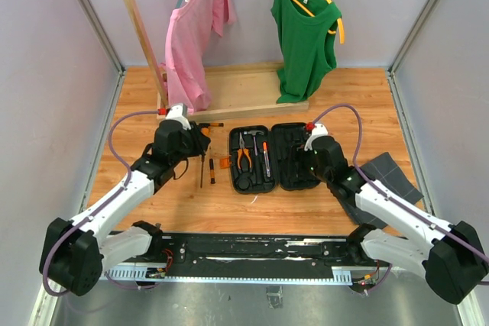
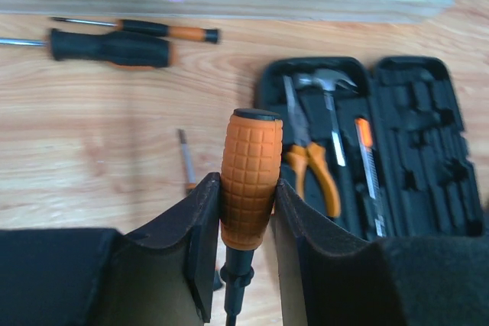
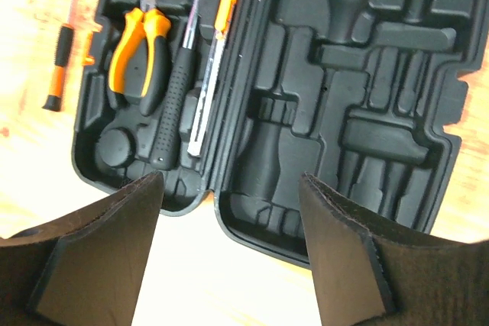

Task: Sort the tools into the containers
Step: Pick up the screwdriver from the center of the board.

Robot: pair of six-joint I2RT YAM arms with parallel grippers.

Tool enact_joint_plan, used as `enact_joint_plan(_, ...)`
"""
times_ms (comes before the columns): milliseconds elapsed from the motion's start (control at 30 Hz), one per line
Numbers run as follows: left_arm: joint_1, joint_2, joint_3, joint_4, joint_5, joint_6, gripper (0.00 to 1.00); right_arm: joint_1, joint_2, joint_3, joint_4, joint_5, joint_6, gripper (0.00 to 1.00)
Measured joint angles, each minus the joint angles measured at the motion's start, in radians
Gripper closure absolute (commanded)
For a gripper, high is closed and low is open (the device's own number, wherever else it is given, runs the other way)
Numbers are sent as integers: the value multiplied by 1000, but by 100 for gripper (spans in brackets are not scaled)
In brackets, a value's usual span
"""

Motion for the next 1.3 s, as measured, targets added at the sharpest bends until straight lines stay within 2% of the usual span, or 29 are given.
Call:
enact_joint_plan(200,-132,8,0,65,32,-29,72,0,-40,-27,87,-40,13,25)
enact_joint_plan(433,-272,104,11,177,58,-36,73,0,-140,-129,215,-62,45,24)
enact_joint_plan(600,-337,169,48,238,72,-51,74,0,-194,-146,246,-117,62,24)
enact_joint_plan(933,-419,259,117,372,111,-81,74,0,-229,-147,321,-238,95,26)
enact_joint_plan(1300,-459,308,117,498,124,-163,75,0,-134,-148,435,-349,153,31)
